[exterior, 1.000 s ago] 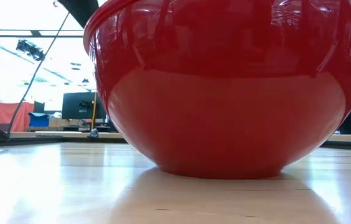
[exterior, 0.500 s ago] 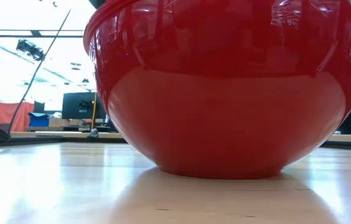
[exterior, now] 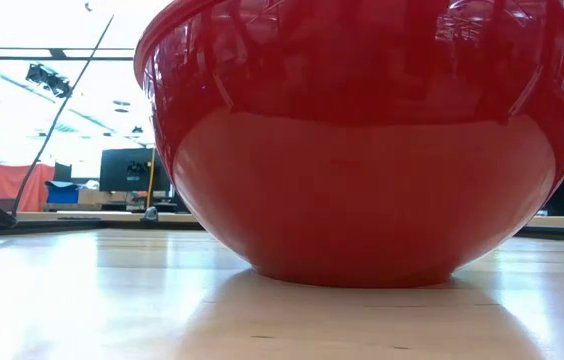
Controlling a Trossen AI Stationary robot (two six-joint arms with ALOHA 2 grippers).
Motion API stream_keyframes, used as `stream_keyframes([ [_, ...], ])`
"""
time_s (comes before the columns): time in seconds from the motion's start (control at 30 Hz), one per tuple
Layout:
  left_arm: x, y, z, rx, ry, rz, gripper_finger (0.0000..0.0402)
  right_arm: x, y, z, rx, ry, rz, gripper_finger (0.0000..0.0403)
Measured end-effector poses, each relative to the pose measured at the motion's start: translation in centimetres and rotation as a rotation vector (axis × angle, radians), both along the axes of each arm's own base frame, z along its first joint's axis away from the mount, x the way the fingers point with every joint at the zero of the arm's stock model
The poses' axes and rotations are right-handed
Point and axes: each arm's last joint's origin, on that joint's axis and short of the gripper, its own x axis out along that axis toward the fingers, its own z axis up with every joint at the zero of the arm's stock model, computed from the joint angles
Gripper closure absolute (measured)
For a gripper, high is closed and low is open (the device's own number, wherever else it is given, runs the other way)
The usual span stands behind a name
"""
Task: Nest bowls inside each other
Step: Return to Home Position
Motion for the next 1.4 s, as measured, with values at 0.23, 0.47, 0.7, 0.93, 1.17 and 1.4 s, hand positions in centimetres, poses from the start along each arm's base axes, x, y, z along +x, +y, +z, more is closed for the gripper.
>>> stream_keyframes([
  [0.23, -3.8, 3.5, -3.2, -0.135, -0.137, 0.093, 0.0237, -2.5, -4.1, -3.6, 0.056, -0.275, 0.094, 0.0332],
  [0.47, -6.4, 5.6, -5.3, -0.218, -0.198, 0.170, 0.0237, -7.3, -7.6, -6.4, 0.058, -0.602, 0.084, 0.0354],
  [0.7, -8.2, 6.6, -5.9, -0.185, -0.314, 0.242, 0.0237, -10.8, -9.6, -8.5, 0.069, -0.744, 0.051, 0.0370],
  [0.93, -8.9, 6.8, -8.0, -0.114, -0.336, 0.285, 0.0237, -14.0, -10.6, -7.9, -0.036, -0.833, 0.036, 0.0382],
  [1.17, -10.2, 6.8, -7.9, -0.078, -0.417, 0.231, 0.0238, -16.8, -11.7, -8.0, -0.059, -0.888, -0.082, 0.0387],
  [1.4, -11.0, 7.1, -8.2, -0.086, -0.419, 0.218, 0.0238, -16.5, -11.8, -8.9, -0.087, -0.844, -0.149, 0.0385],
])
